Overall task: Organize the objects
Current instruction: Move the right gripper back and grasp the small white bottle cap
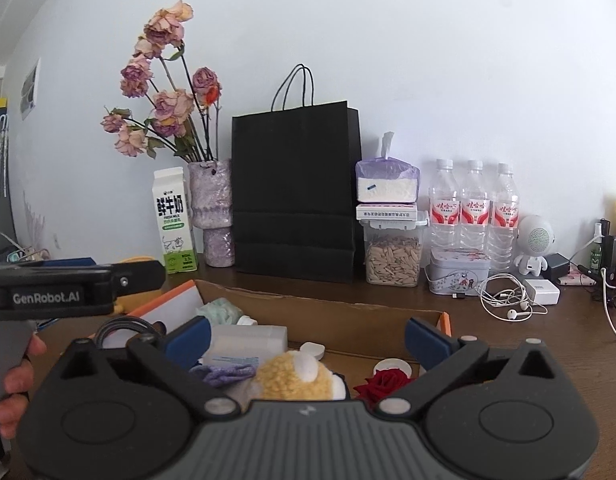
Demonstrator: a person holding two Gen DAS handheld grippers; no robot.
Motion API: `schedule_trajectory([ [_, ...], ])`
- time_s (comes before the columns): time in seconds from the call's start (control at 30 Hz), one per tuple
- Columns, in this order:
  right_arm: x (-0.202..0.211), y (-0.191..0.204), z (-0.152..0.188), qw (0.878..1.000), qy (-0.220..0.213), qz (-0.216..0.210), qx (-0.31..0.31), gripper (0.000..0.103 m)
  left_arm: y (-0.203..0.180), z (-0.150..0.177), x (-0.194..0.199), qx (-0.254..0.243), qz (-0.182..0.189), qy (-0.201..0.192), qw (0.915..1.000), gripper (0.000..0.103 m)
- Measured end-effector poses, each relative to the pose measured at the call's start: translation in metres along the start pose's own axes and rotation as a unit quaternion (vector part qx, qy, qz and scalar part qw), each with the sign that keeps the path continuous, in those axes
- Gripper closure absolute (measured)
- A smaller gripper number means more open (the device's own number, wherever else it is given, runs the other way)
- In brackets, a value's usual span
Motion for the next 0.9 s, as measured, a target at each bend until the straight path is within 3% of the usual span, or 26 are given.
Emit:
schedule_trajectory([
  [0.33, 0.051, 0.042, 0.024, 0.999, 0.021, -0.029, 0.004, 0.0, 0.039, 0.026, 0.057, -0.022, -0.025, 0.036, 0.9988, 0.0],
  [0.63, 0.055, 0.107, 0.078, 0.989, 0.119, -0.081, 0.044, 0.001, 0.079, 0.062, 0.096, -0.027, -0.048, 0.088, 0.9946, 0.0],
  [0.8, 0.04, 0.133, 0.104, 0.977, 0.185, -0.092, 0.053, 0.024, 0.093, 0.076, 0.107, -0.019, -0.051, 0.106, 0.9929, 0.0],
  [0.9, 0.034, 0.14, 0.11, 0.974, 0.201, -0.093, 0.047, 0.035, 0.098, 0.083, 0.111, -0.013, -0.049, 0.115, 0.9921, 0.0],
])
Point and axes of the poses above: each gripper's, at about its wrist camera, not at the fingertips, and x roughly against the way its jaws point, y to its left, z to its underside, the point moved 1 cm from there along -x, roughly the way its jaws point, and after that the axes turned 3 degrees about -x, right-handed, at the moved point
